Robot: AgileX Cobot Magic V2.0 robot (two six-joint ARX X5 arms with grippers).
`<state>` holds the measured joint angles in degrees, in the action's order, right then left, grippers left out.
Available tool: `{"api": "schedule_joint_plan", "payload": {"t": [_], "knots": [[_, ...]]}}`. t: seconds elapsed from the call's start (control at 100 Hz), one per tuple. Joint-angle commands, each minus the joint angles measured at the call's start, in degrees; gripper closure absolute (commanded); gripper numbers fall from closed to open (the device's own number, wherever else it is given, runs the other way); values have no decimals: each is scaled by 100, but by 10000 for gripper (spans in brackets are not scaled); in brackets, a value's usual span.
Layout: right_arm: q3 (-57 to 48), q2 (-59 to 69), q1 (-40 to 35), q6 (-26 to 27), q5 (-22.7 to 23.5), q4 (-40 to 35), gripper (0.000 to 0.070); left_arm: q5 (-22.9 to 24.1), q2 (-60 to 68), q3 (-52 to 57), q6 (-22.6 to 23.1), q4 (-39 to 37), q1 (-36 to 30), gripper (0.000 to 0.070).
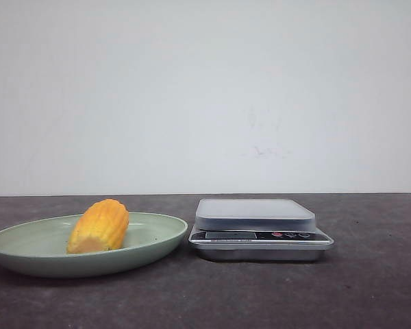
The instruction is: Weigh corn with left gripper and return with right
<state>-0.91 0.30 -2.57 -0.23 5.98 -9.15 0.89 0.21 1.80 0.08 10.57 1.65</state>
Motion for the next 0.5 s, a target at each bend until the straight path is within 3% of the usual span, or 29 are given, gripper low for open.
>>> {"api": "schedule_joint_plan", "payload": {"t": [0.0,0.44,0.49], "knots": [[11,-9,7,-44,0,59,700,-33,-2,-101,55,15,15,684],[11,-9,22,-44,-28,96,700,-57,-2,-101,52,9,15,684],[11,-9,28,164,2,238,700,-57,-2,-101,50,0,15,684]]}}
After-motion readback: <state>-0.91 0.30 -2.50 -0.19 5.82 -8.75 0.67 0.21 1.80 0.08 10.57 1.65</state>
